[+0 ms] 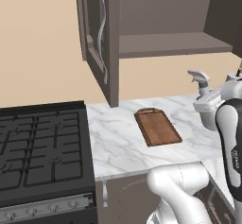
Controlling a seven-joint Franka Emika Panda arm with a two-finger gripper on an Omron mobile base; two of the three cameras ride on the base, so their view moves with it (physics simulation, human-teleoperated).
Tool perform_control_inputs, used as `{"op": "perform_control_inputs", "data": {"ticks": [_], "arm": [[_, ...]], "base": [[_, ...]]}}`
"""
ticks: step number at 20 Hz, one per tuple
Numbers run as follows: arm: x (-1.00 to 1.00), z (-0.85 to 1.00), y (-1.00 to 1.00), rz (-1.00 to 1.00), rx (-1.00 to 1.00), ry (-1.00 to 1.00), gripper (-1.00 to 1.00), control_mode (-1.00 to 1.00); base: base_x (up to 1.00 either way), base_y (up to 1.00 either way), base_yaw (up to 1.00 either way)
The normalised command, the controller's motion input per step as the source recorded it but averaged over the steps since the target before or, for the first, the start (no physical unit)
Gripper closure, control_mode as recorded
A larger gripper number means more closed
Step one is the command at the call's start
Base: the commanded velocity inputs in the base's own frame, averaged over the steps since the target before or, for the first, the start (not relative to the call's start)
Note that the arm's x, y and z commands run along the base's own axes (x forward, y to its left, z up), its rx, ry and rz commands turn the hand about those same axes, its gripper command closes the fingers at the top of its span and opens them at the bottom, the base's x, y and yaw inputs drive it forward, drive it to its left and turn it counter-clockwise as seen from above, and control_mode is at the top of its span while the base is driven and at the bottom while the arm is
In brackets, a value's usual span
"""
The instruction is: Grab the spray bottle from the cabinet, then place it next to the cutting board for sanitizing. Then grab the dish brush from the countertop next to the sink and place it next to the cutting board.
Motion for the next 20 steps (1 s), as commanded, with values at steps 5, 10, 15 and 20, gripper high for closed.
{"op": "perform_control_inputs", "data": {"ticks": [5, 10, 15, 20], "arm": [[0.14, -0.98, 0.13, -0.09, 0.18, -0.01, 1.0, -1.0], [0.64, -0.54, -0.08, -0.03, 0.27, 0.0, 1.0, -1.0], [0.68, -0.53, -0.02, 0.0, 0.05, -0.05, 1.0, -1.0], [0.46, -0.29, -0.21, 0.0, -0.07, -0.24, 1.0, -1.0]], "base": [[0.0, 0.0, 0.0], [0.0, 0.0, 0.0], [0.0, 0.0, 0.0], [0.0, 0.0, 0.0]]}}
